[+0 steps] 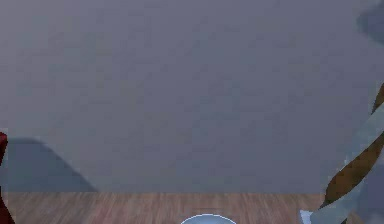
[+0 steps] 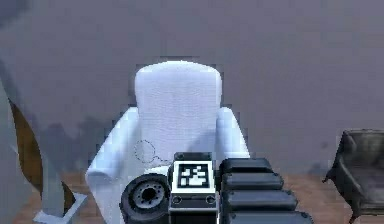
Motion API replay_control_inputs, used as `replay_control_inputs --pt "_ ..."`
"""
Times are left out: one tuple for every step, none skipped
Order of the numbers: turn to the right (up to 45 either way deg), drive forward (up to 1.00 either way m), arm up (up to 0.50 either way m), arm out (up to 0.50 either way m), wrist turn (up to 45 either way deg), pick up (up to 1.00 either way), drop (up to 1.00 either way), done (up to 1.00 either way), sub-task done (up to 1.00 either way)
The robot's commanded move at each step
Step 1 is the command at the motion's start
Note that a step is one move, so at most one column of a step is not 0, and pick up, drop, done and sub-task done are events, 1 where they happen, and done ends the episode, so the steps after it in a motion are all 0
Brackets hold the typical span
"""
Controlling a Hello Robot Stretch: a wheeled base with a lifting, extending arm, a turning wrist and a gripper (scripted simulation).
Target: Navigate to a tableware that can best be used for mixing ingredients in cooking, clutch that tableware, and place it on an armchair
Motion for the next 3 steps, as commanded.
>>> replay_control_inputs --pt "0.0 0.05 0.0 0.0 0.0 0.0 0.0 0.0 0.0" --pt "-45.0 0.0 0.0 0.0 0.0 0.0 0.0 0.0 0.0" --pt "-45.0 0.0 0.0 0.0 0.0 0.0 0.0 0.0 0.0"
